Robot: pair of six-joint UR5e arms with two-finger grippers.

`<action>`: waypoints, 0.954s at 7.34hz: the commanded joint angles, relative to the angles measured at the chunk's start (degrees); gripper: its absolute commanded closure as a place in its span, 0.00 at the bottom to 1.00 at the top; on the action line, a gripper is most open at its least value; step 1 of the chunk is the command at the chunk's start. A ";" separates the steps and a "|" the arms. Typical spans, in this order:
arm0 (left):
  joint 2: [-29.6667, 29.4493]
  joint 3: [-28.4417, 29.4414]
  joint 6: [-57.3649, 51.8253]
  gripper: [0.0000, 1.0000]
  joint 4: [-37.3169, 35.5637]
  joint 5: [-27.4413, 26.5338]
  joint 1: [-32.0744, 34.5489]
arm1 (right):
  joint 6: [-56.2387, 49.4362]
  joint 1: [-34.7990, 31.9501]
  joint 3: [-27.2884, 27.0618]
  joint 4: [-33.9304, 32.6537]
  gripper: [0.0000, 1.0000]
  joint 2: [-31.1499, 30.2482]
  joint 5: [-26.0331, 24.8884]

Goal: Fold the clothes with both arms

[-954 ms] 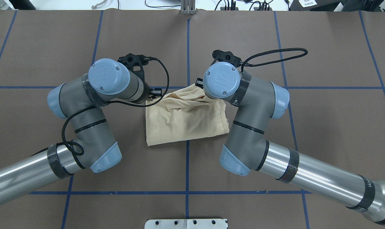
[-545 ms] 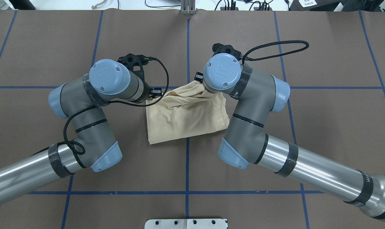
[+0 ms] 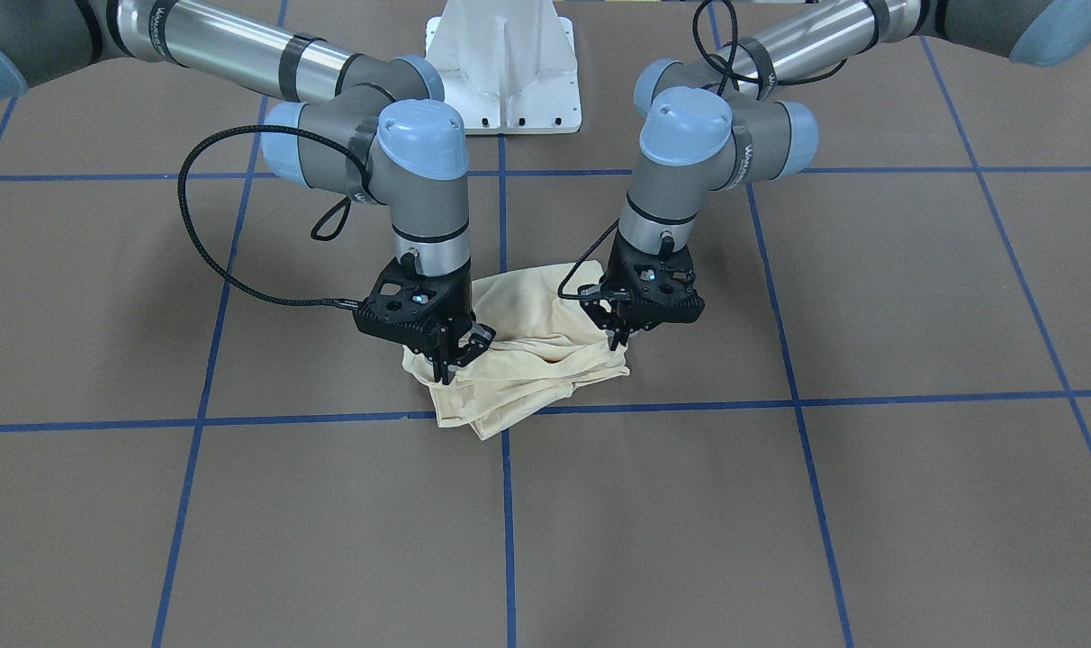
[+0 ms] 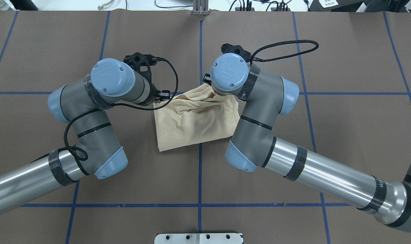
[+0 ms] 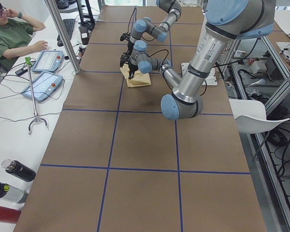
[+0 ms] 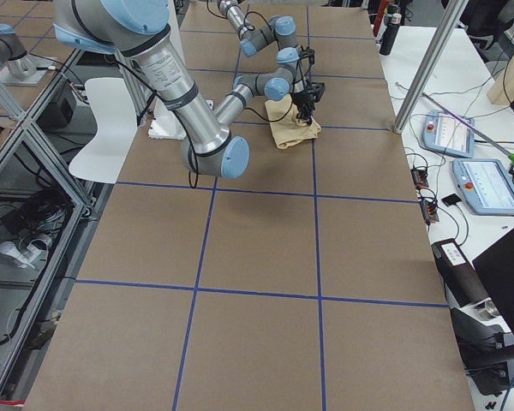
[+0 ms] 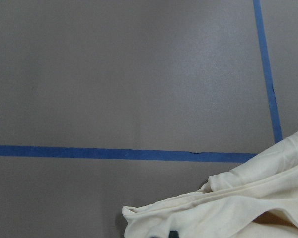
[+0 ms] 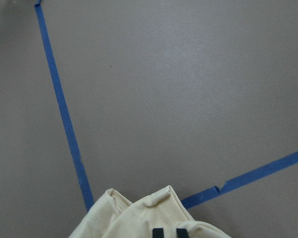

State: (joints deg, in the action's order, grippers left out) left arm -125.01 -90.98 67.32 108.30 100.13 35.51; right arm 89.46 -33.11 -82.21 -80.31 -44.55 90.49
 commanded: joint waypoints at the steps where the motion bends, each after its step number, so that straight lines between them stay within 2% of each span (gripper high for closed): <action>1: 0.29 -0.42 -4.79 0.00 1.04 0.42 1.48 | -1.48 -2.82 1.79 2.88 0.00 1.12 4.22; 2: 0.64 -0.51 -8.14 0.00 1.13 0.51 2.45 | -1.48 -4.84 0.83 2.18 0.00 2.00 11.57; 3: 1.60 -0.60 -13.04 0.00 1.21 2.68 3.85 | -1.48 -4.69 -0.92 -0.27 0.00 2.36 12.16; 4: 2.74 -0.69 -20.40 0.00 1.30 8.71 7.34 | -1.40 -3.03 -3.46 -3.60 0.00 2.19 12.08; 5: 3.97 -1.04 -26.65 0.00 1.30 12.68 10.42 | -1.22 0.29 -4.10 -7.55 0.00 2.18 10.69; 6: 4.33 -0.96 -27.41 0.00 1.30 12.98 10.89 | -1.31 5.37 -3.32 -8.19 0.00 2.01 5.63; 7: 4.42 -0.95 -27.25 0.00 1.30 12.99 10.89 | -1.92 7.07 -1.83 -8.20 0.00 2.18 2.44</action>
State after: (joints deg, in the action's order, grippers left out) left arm -120.96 -91.90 41.28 109.59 112.30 45.75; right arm 88.01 -29.35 -85.20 -87.66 -42.43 97.03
